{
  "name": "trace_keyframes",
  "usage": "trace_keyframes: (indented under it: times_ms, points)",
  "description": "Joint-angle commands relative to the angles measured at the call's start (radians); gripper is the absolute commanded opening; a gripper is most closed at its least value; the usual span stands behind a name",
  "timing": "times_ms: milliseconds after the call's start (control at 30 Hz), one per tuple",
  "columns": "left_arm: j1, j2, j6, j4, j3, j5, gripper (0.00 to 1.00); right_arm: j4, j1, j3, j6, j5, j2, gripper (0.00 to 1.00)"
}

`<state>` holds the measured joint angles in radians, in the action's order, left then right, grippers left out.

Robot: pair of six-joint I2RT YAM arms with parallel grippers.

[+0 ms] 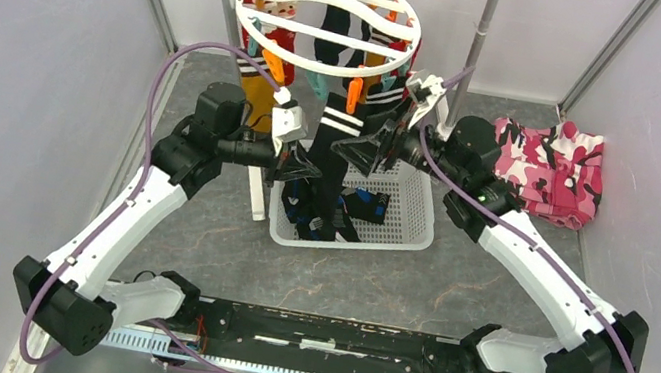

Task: Remove the socks clipped to the hanger

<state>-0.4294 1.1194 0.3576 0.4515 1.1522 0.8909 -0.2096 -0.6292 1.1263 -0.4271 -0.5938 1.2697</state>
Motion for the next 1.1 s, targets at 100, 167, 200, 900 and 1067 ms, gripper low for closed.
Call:
trace_keyframes:
  times_ms: [100,167,200,900,1067]
  points:
    - [0.004,-0.05,-0.063,-0.063,-0.032,-0.007,0.03,-0.001,0.009,0.161,0.049,0.159,-0.008,0.83]
    - [0.004,-0.049,-0.069,-0.063,-0.028,-0.002,0.03,-0.049,0.011,0.179,0.013,0.136,0.016,0.81]
    - [0.004,-0.048,-0.071,-0.064,-0.027,-0.001,0.03,-0.069,0.01,0.19,-0.001,0.13,0.027,0.8]
    - [0.003,-0.066,-0.065,-0.063,-0.057,-0.057,0.03,-0.284,0.007,0.231,-0.175,0.156,0.133,0.14]
    - [0.004,-0.057,-0.031,-0.064,-0.079,-0.113,0.02,-0.267,0.006,0.216,-0.168,0.162,0.126,0.0]
